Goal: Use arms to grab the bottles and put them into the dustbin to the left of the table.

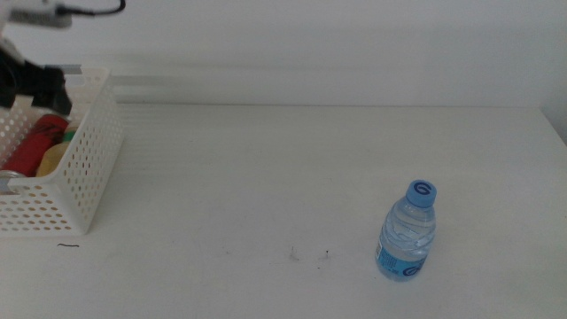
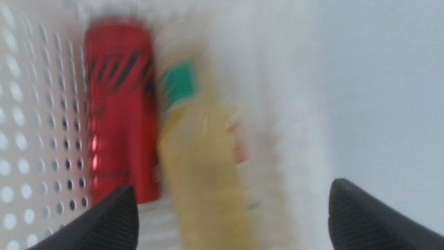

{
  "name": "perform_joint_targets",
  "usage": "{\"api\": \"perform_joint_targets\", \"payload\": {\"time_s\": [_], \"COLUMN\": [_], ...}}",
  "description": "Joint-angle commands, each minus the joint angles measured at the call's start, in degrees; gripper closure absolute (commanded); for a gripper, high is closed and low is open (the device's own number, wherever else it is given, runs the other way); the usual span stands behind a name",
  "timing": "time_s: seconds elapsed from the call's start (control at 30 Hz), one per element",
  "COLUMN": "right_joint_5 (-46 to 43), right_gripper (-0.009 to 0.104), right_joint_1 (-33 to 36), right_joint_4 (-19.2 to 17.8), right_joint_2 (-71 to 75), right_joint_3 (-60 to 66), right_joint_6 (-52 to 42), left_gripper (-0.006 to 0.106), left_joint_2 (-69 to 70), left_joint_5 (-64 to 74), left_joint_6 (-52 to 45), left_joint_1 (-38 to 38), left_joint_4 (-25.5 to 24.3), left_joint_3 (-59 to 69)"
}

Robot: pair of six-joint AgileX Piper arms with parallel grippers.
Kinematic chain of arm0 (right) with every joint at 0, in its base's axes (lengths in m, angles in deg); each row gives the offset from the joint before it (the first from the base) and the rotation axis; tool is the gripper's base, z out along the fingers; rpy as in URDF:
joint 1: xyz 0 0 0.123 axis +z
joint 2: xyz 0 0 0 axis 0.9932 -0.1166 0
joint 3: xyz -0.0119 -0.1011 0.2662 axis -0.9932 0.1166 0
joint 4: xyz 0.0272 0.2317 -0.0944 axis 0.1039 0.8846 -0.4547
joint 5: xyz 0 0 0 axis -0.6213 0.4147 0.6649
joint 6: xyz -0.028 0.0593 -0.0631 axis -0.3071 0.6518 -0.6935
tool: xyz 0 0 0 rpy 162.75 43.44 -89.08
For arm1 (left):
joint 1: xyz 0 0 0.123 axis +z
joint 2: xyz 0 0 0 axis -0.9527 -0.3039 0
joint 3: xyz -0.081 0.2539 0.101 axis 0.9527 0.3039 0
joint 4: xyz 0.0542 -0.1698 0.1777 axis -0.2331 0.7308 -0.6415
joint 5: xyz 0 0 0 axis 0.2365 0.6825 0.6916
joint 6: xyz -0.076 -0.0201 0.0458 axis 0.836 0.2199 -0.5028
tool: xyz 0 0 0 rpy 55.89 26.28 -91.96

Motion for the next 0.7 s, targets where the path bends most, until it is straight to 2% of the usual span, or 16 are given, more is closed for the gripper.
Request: {"api": "perform_joint_targets", "payload": {"time_s": [0.0,0.07,0.17,0.23,0.33,0.53,0.67], "right_joint_5": [-0.4,-0.4,-0.4,-0.4,-0.4,-0.4,-0.4], "right_gripper": [0.004,0.004,0.004,0.004,0.004,0.004,0.004], "right_joint_1": [-0.3,-0.3,-0.3,-0.3,-0.3,-0.3,-0.3], "right_joint_4": [-0.6,-0.6,-0.6,-0.6,-0.6,-0.6,-0.6], "right_joint_2": [0.3,0.3,0.3,0.3,0.3,0.3,0.3], "right_joint_3": [0.2,0.2,0.2,0.2,0.2,0.2,0.2], "right_joint_6": [-0.4,-0.4,-0.4,-0.4,-0.4,-0.4,-0.4], "left_gripper": [0.007,0.007,0.007,0.007,0.007,0.007,0.007], "left_joint_2": [6.8,13.5,23.3,29.6,36.6,46.5,50.0], "left_joint_5": [-3.4,-7.8,-12.8,-12.1,-5.7,7.5,9.2], "left_joint_6": [-0.9,-3.7,-10.3,-14.2,-16.2,-16.6,-16.6], "left_joint_1": [-2.1,-4.2,-6.7,-7.7,-7.9,-7.9,-7.9], "left_joint_4": [2.6,6.0,14.3,20.3,26.5,32.2,33.9], "left_joint_3": [3.7,8.4,16.0,20.2,23.6,24.9,24.9]}}
